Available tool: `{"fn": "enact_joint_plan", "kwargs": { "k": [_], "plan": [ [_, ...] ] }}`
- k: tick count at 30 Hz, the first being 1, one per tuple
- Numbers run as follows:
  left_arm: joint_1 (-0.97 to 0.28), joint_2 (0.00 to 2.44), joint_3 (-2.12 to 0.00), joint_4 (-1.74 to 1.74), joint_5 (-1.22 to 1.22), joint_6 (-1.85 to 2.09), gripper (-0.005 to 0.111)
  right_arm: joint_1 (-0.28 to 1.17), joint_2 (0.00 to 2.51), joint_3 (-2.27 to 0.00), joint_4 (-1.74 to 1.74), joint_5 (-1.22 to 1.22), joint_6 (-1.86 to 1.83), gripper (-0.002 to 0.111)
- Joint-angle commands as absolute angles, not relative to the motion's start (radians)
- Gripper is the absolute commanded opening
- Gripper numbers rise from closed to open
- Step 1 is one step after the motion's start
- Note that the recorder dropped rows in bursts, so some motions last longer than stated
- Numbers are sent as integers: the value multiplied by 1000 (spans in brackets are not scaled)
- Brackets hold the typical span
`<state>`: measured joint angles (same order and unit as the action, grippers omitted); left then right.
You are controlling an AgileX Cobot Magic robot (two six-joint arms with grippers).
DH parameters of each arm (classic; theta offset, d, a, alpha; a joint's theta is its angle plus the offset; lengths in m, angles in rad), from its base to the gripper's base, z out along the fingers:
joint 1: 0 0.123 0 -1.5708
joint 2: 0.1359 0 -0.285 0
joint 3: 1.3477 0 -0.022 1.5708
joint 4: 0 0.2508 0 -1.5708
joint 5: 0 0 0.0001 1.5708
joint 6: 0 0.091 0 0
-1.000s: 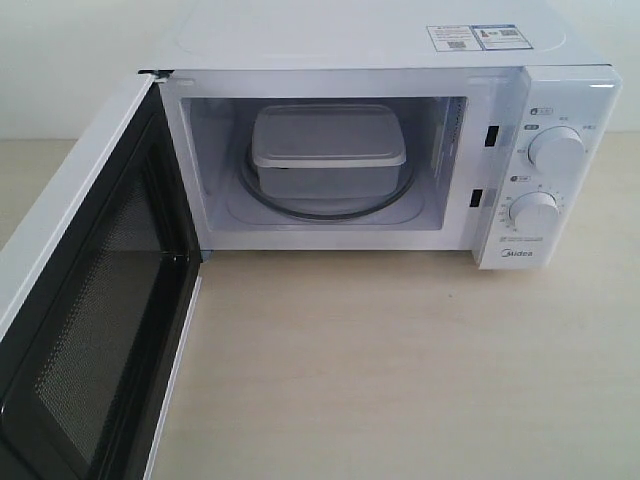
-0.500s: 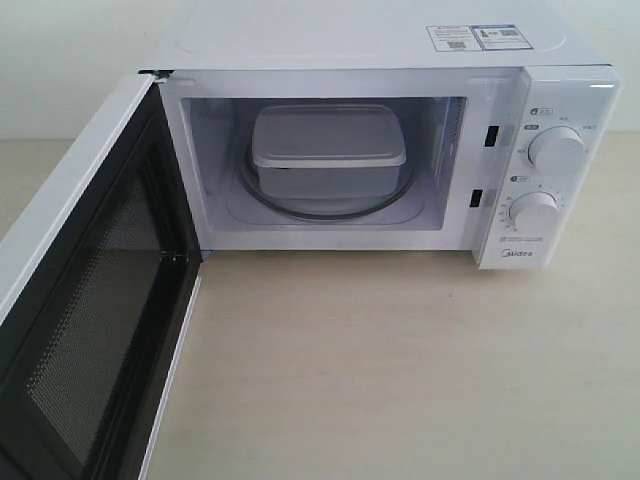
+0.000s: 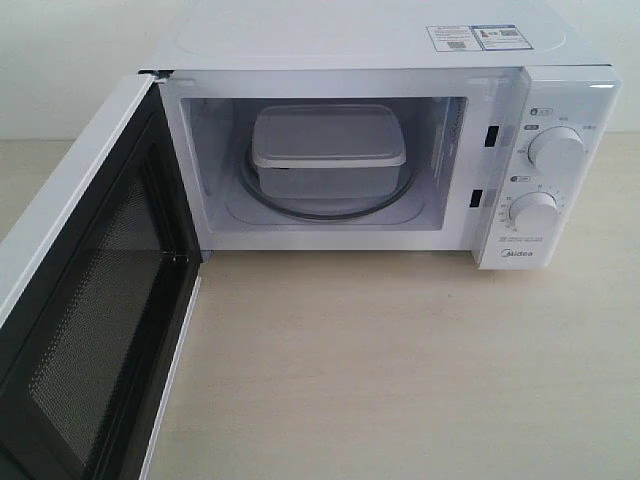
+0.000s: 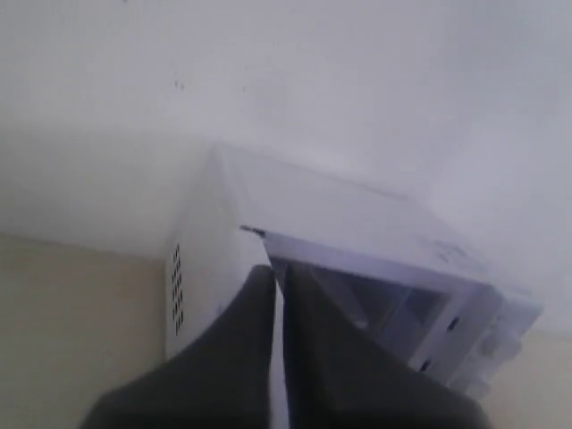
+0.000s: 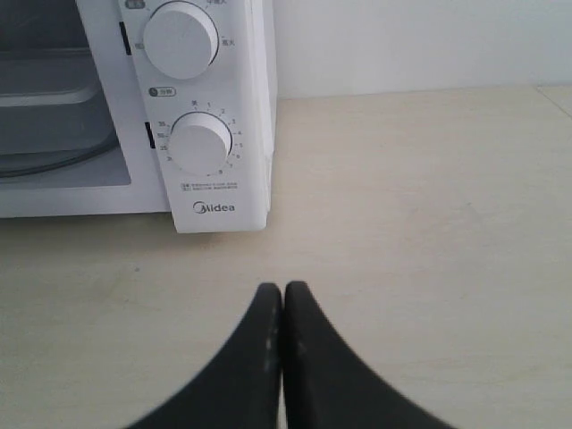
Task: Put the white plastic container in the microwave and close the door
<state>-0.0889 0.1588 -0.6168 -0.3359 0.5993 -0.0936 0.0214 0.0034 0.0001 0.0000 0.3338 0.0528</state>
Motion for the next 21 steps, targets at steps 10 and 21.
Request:
{"fn": "enact_joint_plan", "kwargs": {
  "k": [10,21],
  "plan": [
    [-92,688,-1033,-239,1058,78,4,20,0,0,-6,329,47,0],
    [-92,899,-1020,-58,1158,221,4,20,0,0,-6,329,47,0]
  ]
}}
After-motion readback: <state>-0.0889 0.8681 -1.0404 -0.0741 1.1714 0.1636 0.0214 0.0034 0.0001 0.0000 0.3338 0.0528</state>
